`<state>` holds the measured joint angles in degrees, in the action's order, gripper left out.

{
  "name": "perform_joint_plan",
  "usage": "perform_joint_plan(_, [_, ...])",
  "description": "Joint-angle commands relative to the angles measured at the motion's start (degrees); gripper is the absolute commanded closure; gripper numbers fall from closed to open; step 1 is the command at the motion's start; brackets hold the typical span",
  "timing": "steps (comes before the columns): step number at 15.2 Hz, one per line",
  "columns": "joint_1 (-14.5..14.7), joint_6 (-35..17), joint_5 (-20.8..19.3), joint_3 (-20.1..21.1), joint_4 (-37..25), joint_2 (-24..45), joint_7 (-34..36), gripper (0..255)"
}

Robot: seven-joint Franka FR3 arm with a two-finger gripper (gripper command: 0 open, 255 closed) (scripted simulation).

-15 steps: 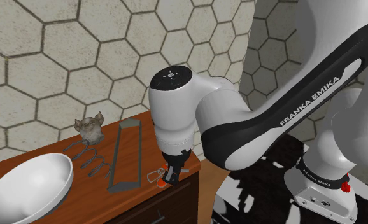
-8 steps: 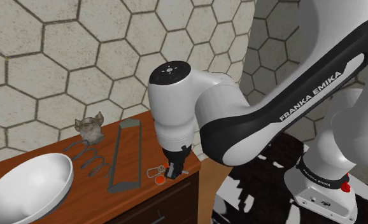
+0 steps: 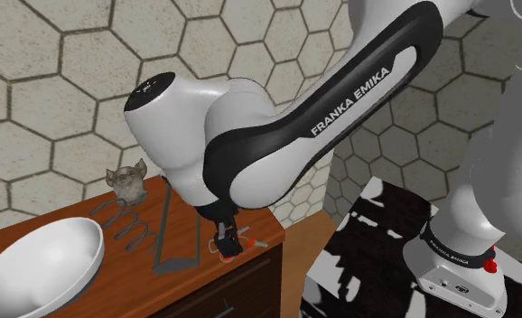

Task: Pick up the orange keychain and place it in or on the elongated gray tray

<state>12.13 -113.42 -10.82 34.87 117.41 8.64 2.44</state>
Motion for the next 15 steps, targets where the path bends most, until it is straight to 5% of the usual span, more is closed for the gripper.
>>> perform_joint_plan(1, [1.85, 12.76, -6.47, 0.86, -12.57, 9.84, -15.27, 0])
perform_joint_plan(15, [1.26, 7.18, -7.4, 0.13, -7.32, 10.28, -14.64, 0])
